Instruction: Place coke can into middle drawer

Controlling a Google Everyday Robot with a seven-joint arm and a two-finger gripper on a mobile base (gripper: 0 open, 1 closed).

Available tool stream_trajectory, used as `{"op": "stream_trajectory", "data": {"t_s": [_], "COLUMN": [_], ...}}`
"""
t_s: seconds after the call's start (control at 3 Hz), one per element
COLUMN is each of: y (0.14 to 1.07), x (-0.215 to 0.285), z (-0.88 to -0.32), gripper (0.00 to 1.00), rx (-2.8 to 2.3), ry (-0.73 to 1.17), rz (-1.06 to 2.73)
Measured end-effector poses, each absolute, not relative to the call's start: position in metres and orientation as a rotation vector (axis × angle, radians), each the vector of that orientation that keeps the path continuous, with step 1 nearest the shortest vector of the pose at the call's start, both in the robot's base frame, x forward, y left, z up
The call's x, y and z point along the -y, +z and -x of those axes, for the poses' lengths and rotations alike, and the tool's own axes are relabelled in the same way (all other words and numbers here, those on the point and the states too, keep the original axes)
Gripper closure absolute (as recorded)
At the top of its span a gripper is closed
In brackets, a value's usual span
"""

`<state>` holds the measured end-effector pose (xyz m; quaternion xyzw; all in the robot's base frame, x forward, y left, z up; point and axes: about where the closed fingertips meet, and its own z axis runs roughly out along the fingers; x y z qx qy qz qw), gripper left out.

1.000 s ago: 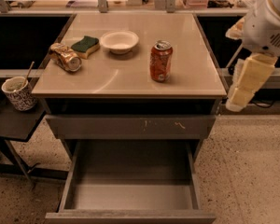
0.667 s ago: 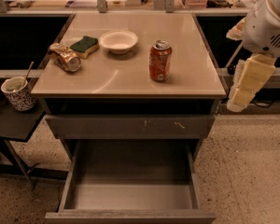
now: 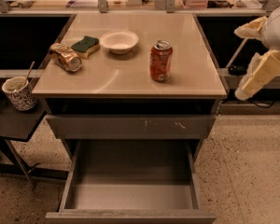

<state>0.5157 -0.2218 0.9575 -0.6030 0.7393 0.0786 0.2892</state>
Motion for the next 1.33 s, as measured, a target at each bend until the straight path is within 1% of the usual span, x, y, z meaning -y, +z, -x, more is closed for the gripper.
{"op": "stream_trajectory", "data": {"t_s": [0.33, 0.67, 1.0, 1.33], "y": [0.953, 0.941, 0.959, 0.983], "x": [0.216, 0.184, 0.148, 0.153], "z": [-0.563, -0.617, -0.660, -0.666], "gripper": [0.00, 0.00, 0.00, 0.00], "rx": [-1.826, -1.717, -1.578, -1.524], "ry": [0.421, 0.689, 0.830, 0.796], "rz": [1.527, 1.427, 1.349, 1.333]}}
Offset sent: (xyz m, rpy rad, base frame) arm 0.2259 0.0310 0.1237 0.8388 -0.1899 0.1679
